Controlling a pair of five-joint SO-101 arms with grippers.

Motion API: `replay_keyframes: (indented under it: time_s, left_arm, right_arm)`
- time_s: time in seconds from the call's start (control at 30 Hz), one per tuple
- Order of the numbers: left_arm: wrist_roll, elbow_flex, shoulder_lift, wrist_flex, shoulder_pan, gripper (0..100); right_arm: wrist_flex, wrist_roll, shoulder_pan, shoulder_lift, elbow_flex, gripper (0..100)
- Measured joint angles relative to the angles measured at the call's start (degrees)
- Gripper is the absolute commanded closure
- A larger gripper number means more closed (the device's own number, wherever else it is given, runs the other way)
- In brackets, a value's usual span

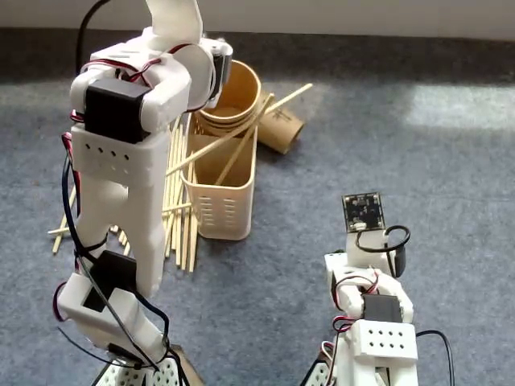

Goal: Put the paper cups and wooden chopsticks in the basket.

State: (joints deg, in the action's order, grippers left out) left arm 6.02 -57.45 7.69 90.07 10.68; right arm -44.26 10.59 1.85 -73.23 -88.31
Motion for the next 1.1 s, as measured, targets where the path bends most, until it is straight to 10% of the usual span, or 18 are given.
replay_keyframes:
  time_s: [0.27,0.73,1.1]
  left_arm:
    - [-0.3,5.6,-1.5,11.3,-0.9,88]
    - [-8.3,49.8,-35.4,11.9,-9.1,88]
    - [-8.8,55.9,-36.8,6.6,-9.1,88]
  right_arm:
    - [0.0,0.0,0.0,0.0,0.0,60.5]
    - [0.0,0.0,0.0,0.0,0.0,60.5]
    - [0.0,0.0,0.0,0.0,0.0,60.5]
